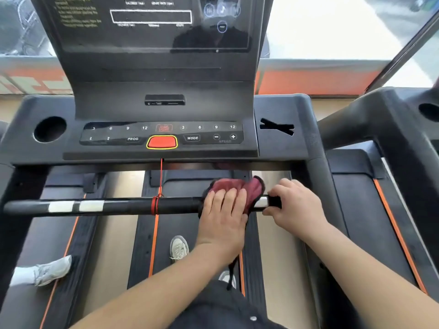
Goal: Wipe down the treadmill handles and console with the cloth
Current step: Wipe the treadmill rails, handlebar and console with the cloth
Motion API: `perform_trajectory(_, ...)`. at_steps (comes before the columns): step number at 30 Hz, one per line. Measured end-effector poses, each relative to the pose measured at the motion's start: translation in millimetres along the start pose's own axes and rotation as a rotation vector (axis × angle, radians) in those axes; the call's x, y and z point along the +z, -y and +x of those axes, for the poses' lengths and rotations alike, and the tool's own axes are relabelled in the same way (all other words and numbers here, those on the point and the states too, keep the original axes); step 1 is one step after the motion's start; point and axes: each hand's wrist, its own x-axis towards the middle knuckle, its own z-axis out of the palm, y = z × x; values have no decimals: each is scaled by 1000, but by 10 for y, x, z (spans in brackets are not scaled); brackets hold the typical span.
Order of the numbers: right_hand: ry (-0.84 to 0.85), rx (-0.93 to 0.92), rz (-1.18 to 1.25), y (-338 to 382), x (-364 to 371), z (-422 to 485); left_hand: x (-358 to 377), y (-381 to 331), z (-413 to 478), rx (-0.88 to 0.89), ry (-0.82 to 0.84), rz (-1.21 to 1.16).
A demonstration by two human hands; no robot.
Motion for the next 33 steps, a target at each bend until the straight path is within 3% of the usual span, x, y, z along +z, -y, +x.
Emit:
perform_trajectory(3, 4, -4, -7, -16, 11, 11, -81, 48, 293, 79, -9, 8)
perform_trajectory(7, -4, -14, -3, -11, 17, 19, -278, -37, 925, 149, 249, 5)
perform_trajectory(11, -88, -28, 4, -40, 67, -25, -78, -231, 468, 81, 41, 9)
perform_trajectory(14, -121, -47, 12, -45, 106, -59, 250, -101, 119, 175, -116, 42)
perform_trajectory(19, -105, -19, 174, -123, -59, -75, -105, -134, 615, 251, 62, 87)
perform_trajectory(21, -219, 13, 205, -253, -202, -148, -250, -205, 834, 260, 141, 97)
perform_trajectory(23, -292, 137, 138, -456, -357, -231, -256, -323, 834, 209, 111, 102)
perform_trajectory(25, -177, 364, 66, -665, -484, -291, -95, -486, 610, 100, 74, 79)
perform_trajectory(28, 88, 600, 115, -834, -503, -339, 164, -608, 275, 129, -13, 66)
perform_trajectory(30, 118, 634, 208, -832, -437, -358, 180, -688, 389, 131, -56, 14)
perform_trajectory(33, 88, 605, 177, -798, -371, -343, -61, -972, 796, 185, 49, 38)
